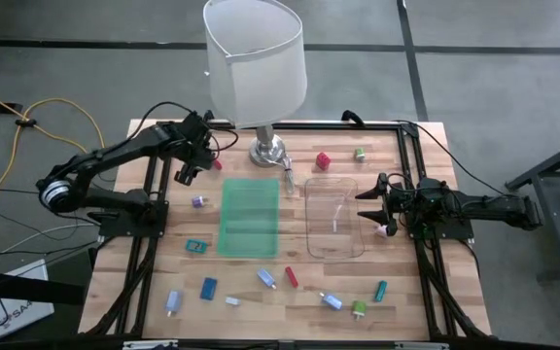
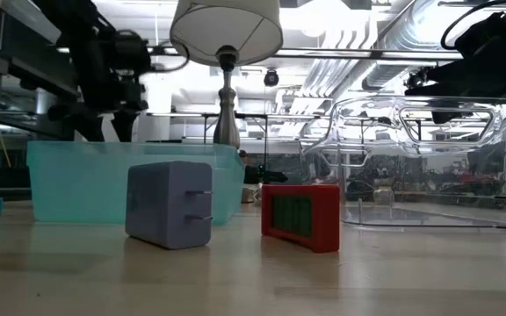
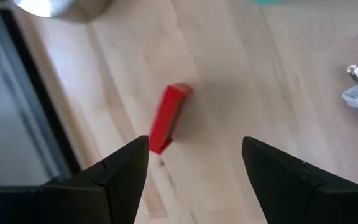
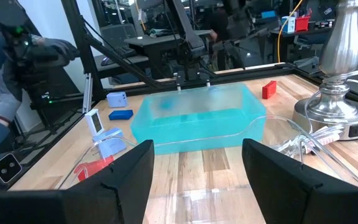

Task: Pick & Place Office items
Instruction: Put the top red digital clock into the green bin

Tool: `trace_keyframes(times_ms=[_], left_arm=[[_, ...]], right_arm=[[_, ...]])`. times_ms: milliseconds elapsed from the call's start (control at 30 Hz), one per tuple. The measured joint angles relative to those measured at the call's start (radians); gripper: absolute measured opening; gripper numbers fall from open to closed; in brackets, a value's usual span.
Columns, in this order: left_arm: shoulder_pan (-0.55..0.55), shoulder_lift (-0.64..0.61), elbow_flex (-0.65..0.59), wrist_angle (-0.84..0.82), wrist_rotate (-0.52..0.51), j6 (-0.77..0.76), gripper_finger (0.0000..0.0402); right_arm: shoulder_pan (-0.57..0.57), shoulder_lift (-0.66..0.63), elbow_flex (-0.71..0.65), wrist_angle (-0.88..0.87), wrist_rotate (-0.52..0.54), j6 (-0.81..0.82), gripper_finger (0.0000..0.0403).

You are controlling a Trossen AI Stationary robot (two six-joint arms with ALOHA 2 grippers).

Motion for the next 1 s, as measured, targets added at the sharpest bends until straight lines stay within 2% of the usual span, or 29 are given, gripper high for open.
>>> trace_keyframes(times_ms=[533,1000], left_arm=[[-0.005,0.178,0.0,0.103,0.0,0.018,0.025],[-0.021,0.243,0.0,0.186,-0.032,0.06,0.025]], right_arm=[[0.0,0.0,0.0,0.0,0.0,0.0,0.0232],[0.0,0.0,0.0,0.0,0.0,0.0,0.0232]])
